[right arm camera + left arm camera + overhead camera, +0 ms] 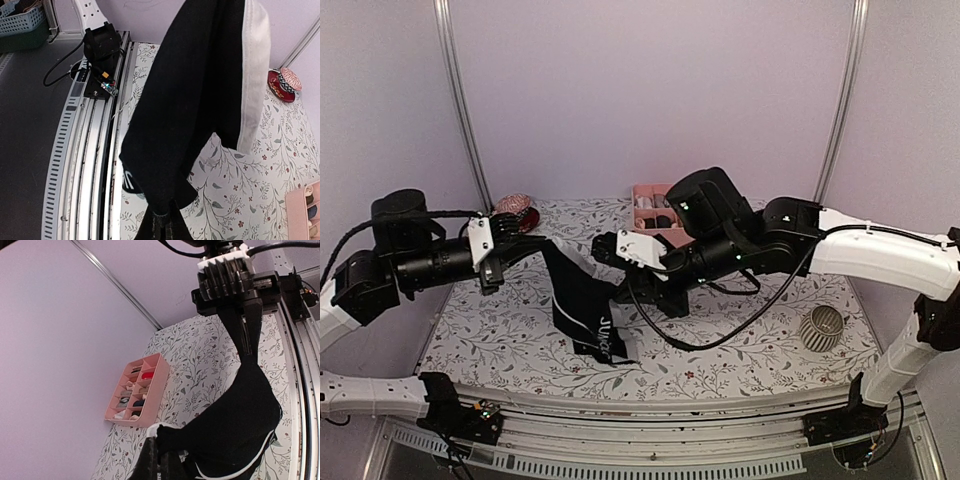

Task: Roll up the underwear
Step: Flatten out the underwear at the center of the board, then fold the underwear at the center of the board.

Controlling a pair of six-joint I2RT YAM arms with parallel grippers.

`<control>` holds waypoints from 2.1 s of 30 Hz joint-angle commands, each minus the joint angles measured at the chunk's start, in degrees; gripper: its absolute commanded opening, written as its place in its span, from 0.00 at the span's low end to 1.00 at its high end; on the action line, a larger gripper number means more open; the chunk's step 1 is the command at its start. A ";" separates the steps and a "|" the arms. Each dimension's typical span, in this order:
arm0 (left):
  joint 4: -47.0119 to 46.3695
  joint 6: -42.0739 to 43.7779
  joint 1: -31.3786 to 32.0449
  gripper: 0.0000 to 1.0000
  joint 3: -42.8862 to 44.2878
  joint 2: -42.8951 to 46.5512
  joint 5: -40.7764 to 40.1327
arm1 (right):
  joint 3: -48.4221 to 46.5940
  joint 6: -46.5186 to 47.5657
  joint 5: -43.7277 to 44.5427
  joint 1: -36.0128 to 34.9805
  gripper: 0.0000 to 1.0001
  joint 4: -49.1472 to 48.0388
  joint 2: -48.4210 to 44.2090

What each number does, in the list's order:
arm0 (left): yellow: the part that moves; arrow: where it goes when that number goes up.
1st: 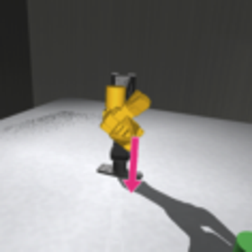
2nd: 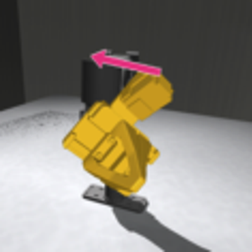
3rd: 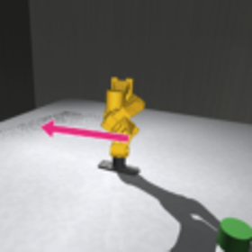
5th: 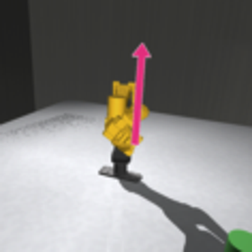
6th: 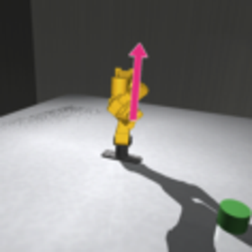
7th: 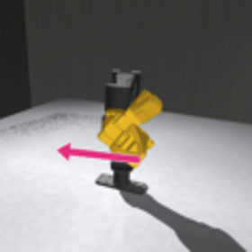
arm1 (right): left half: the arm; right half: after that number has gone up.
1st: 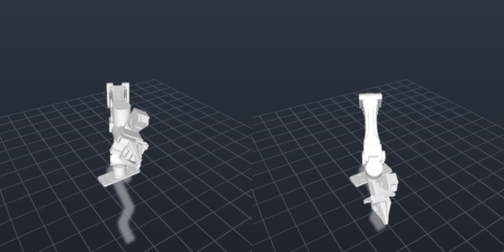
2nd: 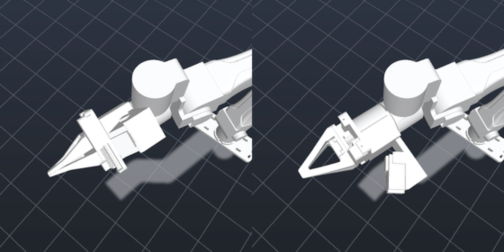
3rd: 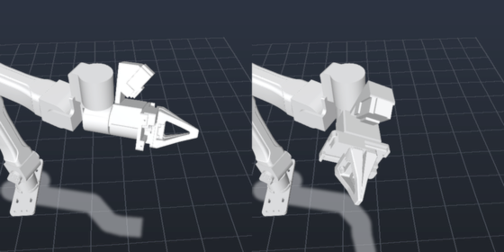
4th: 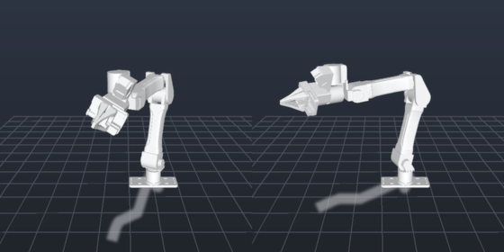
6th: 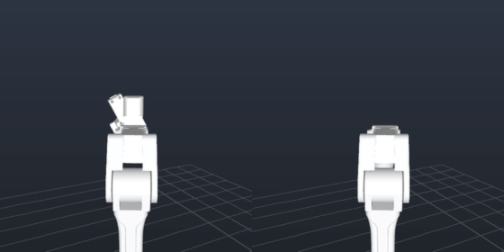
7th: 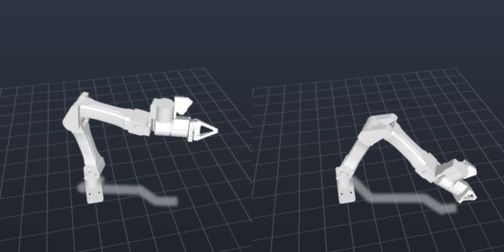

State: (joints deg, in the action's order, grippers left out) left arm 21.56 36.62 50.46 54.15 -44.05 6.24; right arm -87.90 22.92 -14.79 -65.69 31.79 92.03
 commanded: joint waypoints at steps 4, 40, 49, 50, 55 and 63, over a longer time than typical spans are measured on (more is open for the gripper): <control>8.53 -2.51 2.15 0.00 4.39 6.34 3.11 | -0.17 -1.91 5.39 -3.40 0.01 4.01 -8.86; -19.53 0.82 -17.60 0.00 14.76 -56.93 -11.09 | -22.77 9.80 16.51 29.02 0.02 -2.44 36.49; -16.84 4.18 -13.46 0.00 5.72 -47.09 -5.07 | -7.14 14.23 11.06 28.52 0.06 -8.95 24.34; -16.68 4.58 -12.85 0.00 4.77 -46.56 -4.73 | -5.95 14.63 11.09 28.35 0.07 -9.30 23.03; -15.13 5.65 -10.75 0.00 1.52 -44.81 -3.23 | -1.72 18.09 11.57 27.11 0.07 -7.99 18.47; -11.35 5.92 -6.84 0.00 -1.64 -41.42 2.48 | 12.63 17.12 19.30 22.02 0.06 -11.99 12.35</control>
State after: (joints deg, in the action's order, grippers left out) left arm 7.27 41.69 41.39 54.28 -88.27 5.17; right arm -81.67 40.34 -1.04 -41.19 22.04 107.74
